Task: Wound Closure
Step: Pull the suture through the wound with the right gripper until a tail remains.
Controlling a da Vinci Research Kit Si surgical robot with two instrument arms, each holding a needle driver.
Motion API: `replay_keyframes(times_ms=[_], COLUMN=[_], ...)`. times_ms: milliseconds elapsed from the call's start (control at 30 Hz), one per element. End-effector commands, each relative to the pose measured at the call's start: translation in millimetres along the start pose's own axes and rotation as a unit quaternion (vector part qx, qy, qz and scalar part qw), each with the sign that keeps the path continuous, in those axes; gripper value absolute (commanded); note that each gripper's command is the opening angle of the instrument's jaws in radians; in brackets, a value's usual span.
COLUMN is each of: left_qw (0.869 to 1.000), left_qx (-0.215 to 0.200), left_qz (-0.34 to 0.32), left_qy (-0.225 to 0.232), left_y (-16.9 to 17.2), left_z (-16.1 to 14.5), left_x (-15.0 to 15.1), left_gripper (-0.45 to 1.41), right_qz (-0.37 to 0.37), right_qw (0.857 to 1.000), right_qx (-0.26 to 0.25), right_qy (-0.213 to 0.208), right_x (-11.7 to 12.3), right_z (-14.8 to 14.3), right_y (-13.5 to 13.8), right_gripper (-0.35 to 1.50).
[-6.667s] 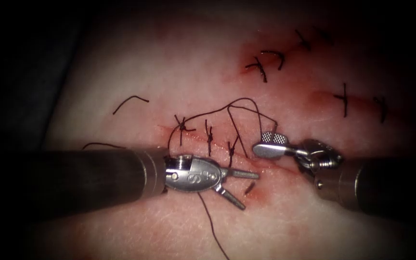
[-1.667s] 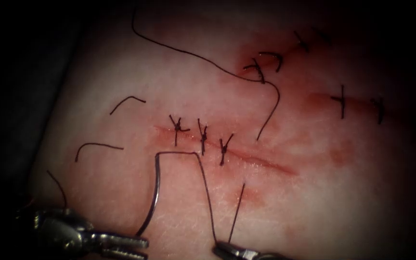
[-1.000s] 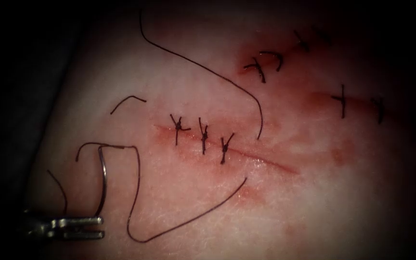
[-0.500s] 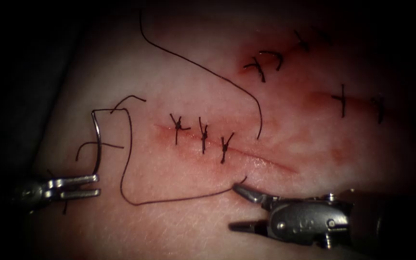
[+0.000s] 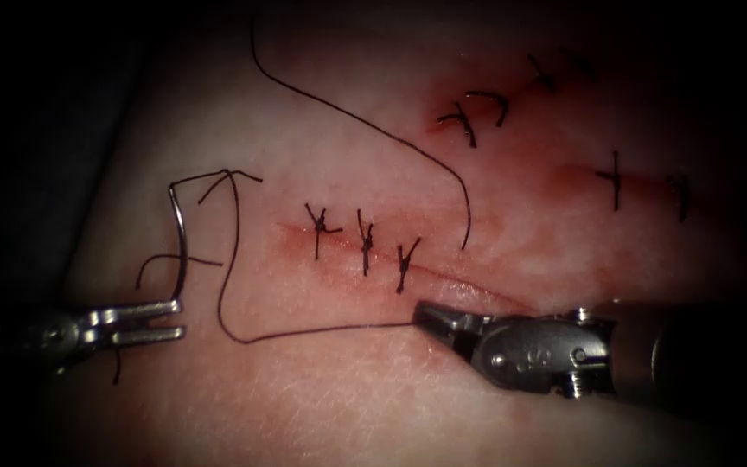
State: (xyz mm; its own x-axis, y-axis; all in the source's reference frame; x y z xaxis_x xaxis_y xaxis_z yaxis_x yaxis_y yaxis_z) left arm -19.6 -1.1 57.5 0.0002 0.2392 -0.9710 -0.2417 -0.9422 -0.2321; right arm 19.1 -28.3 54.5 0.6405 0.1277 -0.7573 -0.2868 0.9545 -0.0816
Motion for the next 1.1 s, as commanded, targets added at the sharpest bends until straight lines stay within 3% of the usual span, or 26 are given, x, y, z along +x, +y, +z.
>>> replay_keyframes(times_ms=[33, 233, 267, 400, 600, 633, 1000, 1100], left_qw=[1.000, 1.000, 1.000, 1.000, 1.000, 1.000, 1.000, 1.000], left_qx=[0.000, 0.002, 0.003, 0.003, 0.002, 0.002, 0.000, -0.001], left_qz=[-0.001, -0.001, -0.001, -0.003, -0.005, -0.004, -0.006, -0.006], left_qy=[0.000, 0.001, 0.001, 0.002, 0.002, 0.002, 0.003, 0.003], left_y=[0.3, 0.0, -0.1, -0.5, -1.3, -1.7, -1.9, -1.9], left_z=[0.6, 1.6, 2.0, 2.2, 2.3, 2.3, 2.2, 2.1], left_x=[-0.9, -1.5, -1.7, -1.6, -1.2, -1.0, -0.7, -0.7], left_gripper=[-0.45, -0.45, -0.45, -0.45, -0.45, -0.45, -0.45, -0.45], right_qz=[0.009, 0.012, 0.006, 0.009, 0.015, 0.012, 0.021, 0.029], right_qw=[1.000, 1.000, 0.999, 0.999, 0.997, 0.997, 0.993, 0.992], right_qx=[0.004, 0.023, 0.034, 0.048, 0.071, 0.080, 0.108, 0.105], right_qy=[0.000, -0.006, 0.001, 0.009, 0.013, 0.016, 0.049, 0.064], right_x=[0.6, 3.4, 5.1, 7.4, 10.1, 11.2, 13.2, 13.0], right_z=[0.2, -2.2, -3.7, -5.5, -6.7, -7.0, -7.8, -7.7], right_y=[-1.4, -5.2, -7.6, -10.3, -13.7, -15.3, -18.2, -17.4], right_gripper=[-0.35, -0.35, -0.35, -0.35, -0.35, -0.35, -0.35, 1.06])
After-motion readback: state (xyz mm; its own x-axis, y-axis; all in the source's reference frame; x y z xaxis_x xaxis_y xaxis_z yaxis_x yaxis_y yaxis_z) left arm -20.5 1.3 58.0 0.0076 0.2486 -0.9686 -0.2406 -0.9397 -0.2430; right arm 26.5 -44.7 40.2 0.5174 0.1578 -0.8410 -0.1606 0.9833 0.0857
